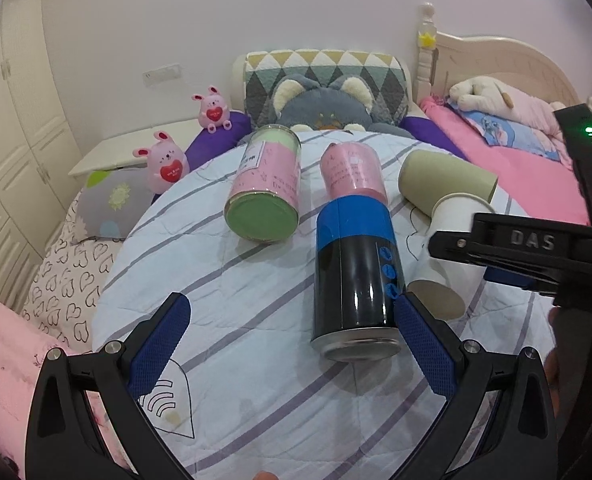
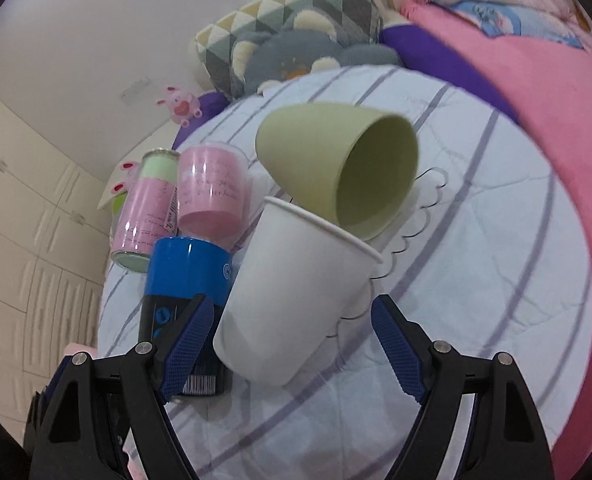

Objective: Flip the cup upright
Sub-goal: 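Close the right gripper on the white paper cup and lift it, then rotate the held cup rim-up with the right gripper toward the left gripper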

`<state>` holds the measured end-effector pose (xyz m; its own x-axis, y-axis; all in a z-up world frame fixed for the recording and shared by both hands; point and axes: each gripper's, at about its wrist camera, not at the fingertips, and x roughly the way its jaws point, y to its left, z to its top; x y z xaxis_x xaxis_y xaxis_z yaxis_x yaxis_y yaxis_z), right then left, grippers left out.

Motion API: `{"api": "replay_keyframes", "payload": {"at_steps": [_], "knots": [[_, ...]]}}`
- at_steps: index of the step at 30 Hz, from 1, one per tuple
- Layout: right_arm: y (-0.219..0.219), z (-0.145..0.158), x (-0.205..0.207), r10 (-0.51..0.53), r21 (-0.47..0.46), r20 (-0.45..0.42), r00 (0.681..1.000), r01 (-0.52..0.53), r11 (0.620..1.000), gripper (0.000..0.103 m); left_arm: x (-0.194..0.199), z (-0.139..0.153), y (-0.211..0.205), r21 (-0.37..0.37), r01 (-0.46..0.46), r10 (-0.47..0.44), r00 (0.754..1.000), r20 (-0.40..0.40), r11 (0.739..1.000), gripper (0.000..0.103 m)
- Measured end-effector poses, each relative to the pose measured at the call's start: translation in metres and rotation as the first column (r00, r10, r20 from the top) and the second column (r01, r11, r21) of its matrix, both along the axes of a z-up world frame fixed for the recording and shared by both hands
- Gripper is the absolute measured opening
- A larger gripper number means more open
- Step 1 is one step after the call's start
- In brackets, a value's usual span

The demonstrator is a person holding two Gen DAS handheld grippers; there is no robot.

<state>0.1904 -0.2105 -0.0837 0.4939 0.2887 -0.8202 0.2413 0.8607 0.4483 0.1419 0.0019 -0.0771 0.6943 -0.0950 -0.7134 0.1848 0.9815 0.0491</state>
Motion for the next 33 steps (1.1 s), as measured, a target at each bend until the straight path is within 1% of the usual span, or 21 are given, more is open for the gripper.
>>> {"api": "replay_keyframes", "payload": {"at_steps": [4, 7, 11, 12, 18, 20, 22, 24, 27, 29, 31, 33], "knots": [[0.001, -0.015, 0.009, -0.016, 0.036, -0.025, 1.000, 0.017, 0.999, 0.082, 0.002, -0.005, 0.002, 0.008, -0.002, 0.002, 1.000, -0.013, 1.000, 0.103], [-0.004, -0.021, 0.012, -0.039, 0.080, -0.004, 0.999, 0.040, 0.996, 0.082, 0.002, -0.006, 0.005, -0.002, -0.004, 0.004, 1.000, -0.016, 1.000, 0.103], [-0.009, -0.021, 0.012, -0.032, 0.130, 0.038, 0.999, 0.027, 0.991, 0.082, 0.000, -0.004, 0.006, 0.001, -0.003, 0.003, 1.000, -0.015, 1.000, 0.103], [-0.010, -0.021, 0.011, -0.031, 0.133, 0.042, 0.999, 0.025, 0.991, 0.075, -0.001, -0.003, 0.007, -0.004, -0.002, 0.002, 1.000, -0.014, 1.000, 0.103], [-0.013, -0.016, 0.004, -0.017, 0.113, 0.067, 0.998, 0.009, 0.994, 0.074, -0.013, 0.002, 0.008, -0.008, 0.003, -0.003, 1.000, -0.011, 1.000, 0.103], [-0.016, -0.011, 0.000, -0.020, 0.123, 0.079, 0.997, 0.010, 0.992, 0.074, -0.020, 0.007, 0.011, -0.016, 0.010, -0.010, 1.000, -0.009, 1.000, 0.103], [-0.016, -0.001, -0.009, -0.012, 0.115, 0.092, 0.996, 0.002, 0.993, 0.074, -0.026, 0.012, 0.015, -0.030, 0.011, -0.012, 1.000, -0.006, 0.999, 0.103], [-0.016, 0.008, -0.019, 0.005, 0.109, 0.103, 0.995, -0.016, 0.994, 0.075, -0.037, 0.018, 0.020, -0.041, 0.020, -0.020, 1.000, 0.004, 0.999, 0.103], [-0.012, 0.023, -0.038, 0.050, 0.112, 0.122, 0.991, -0.064, 0.992, 0.075, -0.052, 0.024, 0.022, -0.032, 0.040, -0.039, 0.999, 0.012, 0.999, 0.103], [-0.007, 0.026, -0.049, 0.086, 0.110, 0.122, 0.989, -0.100, 0.989, 0.075, -0.065, 0.026, 0.023, -0.043, 0.055, -0.055, 0.998, 0.011, 0.998, 0.103], [0.003, 0.026, -0.057, 0.129, 0.127, 0.116, 0.985, -0.144, 0.981, 0.075, -0.076, 0.026, 0.022, -0.053, 0.073, -0.073, 0.997, 0.001, 0.996, 0.103], [0.011, 0.023, -0.064, 0.164, 0.165, 0.106, 0.981, -0.180, 0.970, 0.075, -0.086, 0.025, 0.020, -0.036, 0.083, -0.083, 0.997, -0.006, 0.996, 0.103]]}}
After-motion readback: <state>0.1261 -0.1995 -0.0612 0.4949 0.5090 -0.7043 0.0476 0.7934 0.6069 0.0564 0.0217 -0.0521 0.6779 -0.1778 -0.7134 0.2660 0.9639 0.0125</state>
